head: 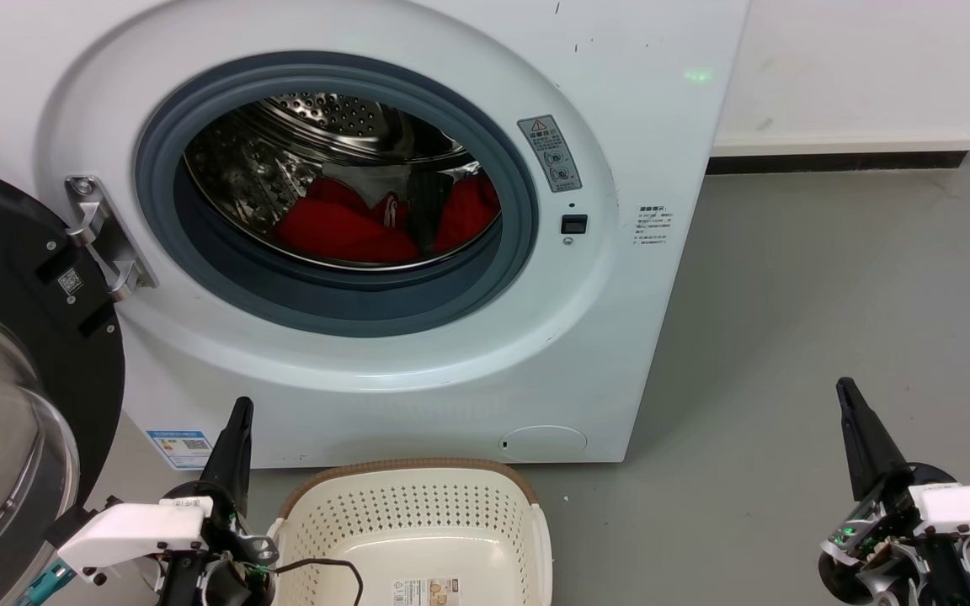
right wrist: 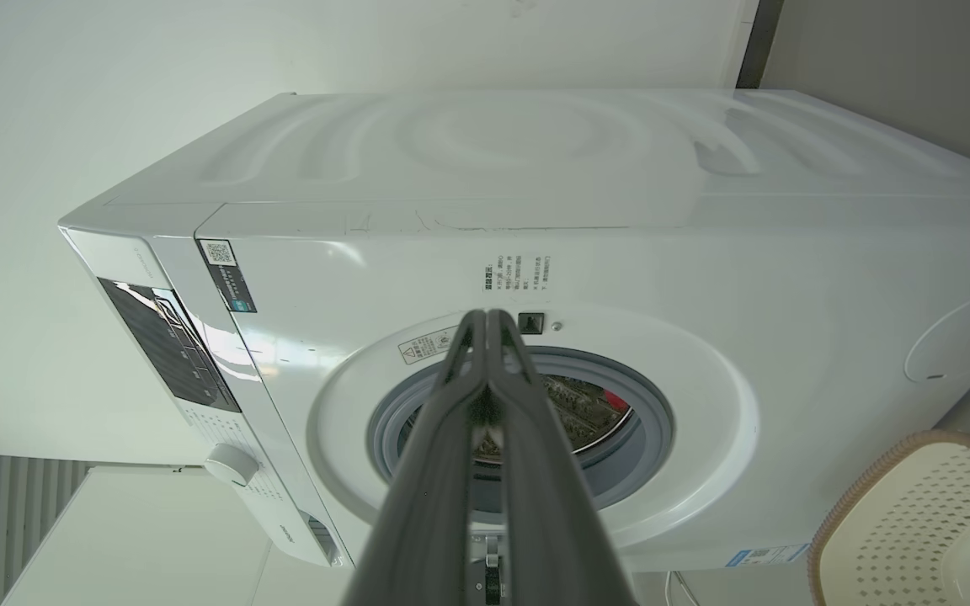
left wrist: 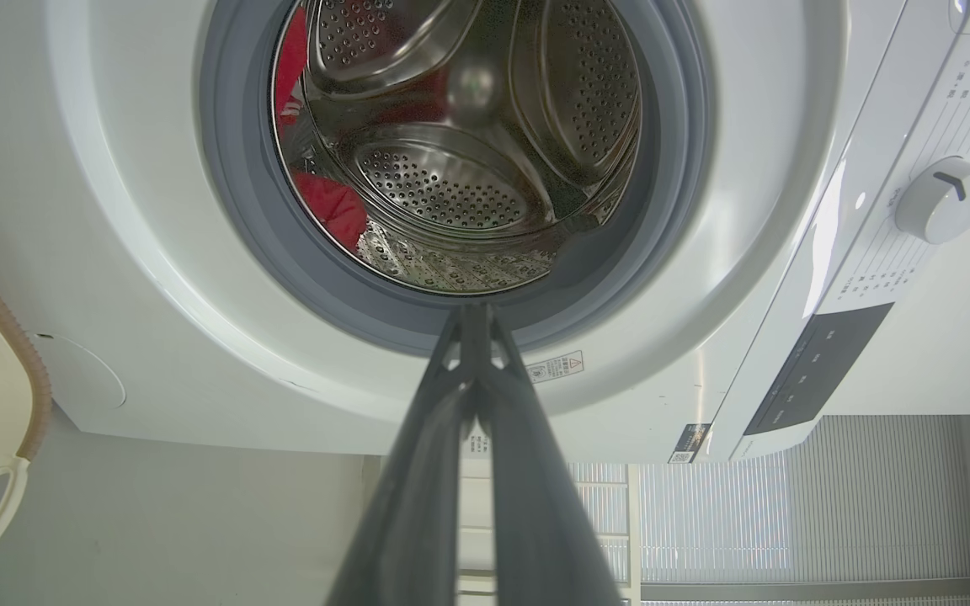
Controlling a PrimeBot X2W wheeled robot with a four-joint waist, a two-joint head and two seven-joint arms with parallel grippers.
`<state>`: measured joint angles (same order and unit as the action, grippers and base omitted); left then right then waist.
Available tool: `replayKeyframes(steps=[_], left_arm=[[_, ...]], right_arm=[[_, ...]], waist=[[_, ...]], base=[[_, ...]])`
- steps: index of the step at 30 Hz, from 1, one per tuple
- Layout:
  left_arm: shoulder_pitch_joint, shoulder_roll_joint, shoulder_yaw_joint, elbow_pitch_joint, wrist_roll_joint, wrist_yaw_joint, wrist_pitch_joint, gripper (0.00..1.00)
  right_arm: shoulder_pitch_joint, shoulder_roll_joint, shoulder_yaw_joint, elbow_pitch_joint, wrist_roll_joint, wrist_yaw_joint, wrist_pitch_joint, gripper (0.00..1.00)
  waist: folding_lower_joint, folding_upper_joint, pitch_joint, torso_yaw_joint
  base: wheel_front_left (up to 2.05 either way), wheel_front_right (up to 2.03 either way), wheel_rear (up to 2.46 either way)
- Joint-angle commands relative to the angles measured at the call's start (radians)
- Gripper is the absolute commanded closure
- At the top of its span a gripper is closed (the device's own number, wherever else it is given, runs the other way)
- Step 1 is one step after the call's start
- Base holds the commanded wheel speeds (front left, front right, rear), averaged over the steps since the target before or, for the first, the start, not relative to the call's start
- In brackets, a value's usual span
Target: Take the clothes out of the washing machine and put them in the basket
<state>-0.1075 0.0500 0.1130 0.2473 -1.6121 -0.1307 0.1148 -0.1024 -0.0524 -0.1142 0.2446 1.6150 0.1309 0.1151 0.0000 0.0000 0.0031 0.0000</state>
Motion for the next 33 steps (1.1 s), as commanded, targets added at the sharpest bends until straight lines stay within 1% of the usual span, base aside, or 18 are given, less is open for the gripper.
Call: replayKeyframes(steps=[1, 25, 26, 29, 33], left_arm=[[-0.006, 0.001, 0.002, -0.001, -0.002, -0.003, 0.001, 1.0], [-0.006, 0.001, 0.002, -0.001, -0.002, -0.003, 0.001, 1.0], [0.001, 0.0, -0.001, 0.003, 0.001, 0.0, -0.001, 0.0], [0.026, -0.002, -0.008, 0.025, 0.006, 0.0, -0.011, 0.0], [0.033, -0.002, -0.011, 0.015, 0.02, 0.0, -0.032, 0.0]], right_arm=[[-0.014, 0.003, 0.001, 0.002, -0.004, 0.0, 0.0, 1.0], [-0.014, 0.004, 0.001, 0.002, -0.004, 0.0, 0.0, 1.0], [0.002, 0.0, 0.0, 0.002, 0.0, 0.0, 0.0, 0.0], [0.026, 0.001, 0.007, 0.021, -0.003, 0.0, -0.01, 0.0], [0.032, 0.001, 0.016, 0.009, -0.011, 0.0, -0.031, 0.0]], waist=[[0.0, 0.0, 0.0, 0.0], [0.0, 0.0, 0.0, 0.0], [0.0001, 0.0, 0.0, 0.0], [0.0, 0.0, 0.001, 0.0], [0.0, 0.0, 0.001, -0.001]], base=[[0.0, 0.0, 0.0], [0.0, 0.0, 0.0], [0.0, 0.0, 0.0], [0.0, 0.0, 0.0], [0.0, 0.0, 0.0]])
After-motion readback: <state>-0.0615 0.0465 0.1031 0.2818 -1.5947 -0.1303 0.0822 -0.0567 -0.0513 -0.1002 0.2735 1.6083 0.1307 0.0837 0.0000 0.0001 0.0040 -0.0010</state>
